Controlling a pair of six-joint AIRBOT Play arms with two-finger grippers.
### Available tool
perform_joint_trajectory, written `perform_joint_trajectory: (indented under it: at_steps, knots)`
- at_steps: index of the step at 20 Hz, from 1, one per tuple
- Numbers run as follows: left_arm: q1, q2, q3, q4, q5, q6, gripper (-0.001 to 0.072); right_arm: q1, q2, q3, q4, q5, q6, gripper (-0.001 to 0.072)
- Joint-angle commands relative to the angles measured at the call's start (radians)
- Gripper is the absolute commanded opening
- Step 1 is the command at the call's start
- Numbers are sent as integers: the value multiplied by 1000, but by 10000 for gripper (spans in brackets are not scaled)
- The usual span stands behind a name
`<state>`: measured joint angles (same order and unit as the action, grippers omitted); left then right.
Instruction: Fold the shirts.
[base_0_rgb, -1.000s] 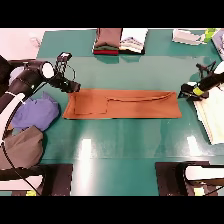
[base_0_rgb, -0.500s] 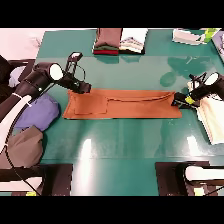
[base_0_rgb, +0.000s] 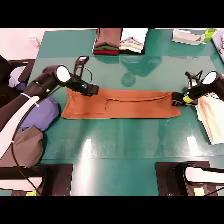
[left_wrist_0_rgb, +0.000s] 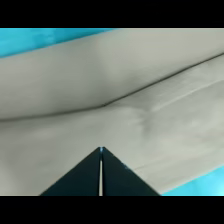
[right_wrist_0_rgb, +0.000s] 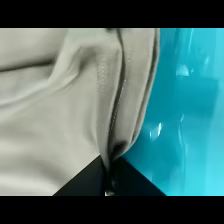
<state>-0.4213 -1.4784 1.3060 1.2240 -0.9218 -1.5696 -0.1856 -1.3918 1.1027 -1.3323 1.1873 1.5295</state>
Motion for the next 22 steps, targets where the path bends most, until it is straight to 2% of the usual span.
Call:
perform_joint_trajectory:
  at_steps: [1, 7, 10, 17, 22]
  knots:
    - [-66, -63, 43, -43, 76, 0, 26, 26, 100, 89, 2, 108, -4, 20]
    - [-217, -313, 295, -43, 39, 10, 27, 174, 191, 388, 6, 283, 79, 20]
    - [-267, -387, 343, -56, 18, 39, 27, 270, 190, 505, 6, 288, 115, 20]
    - [-289, -410, 343, -71, 25, 60, 27, 444, 85, 764, 6, 343, 169, 20]
    - [-210, -320, 343, 0, -32, 50, 27, 539, -3, 859, 6, 336, 213, 20]
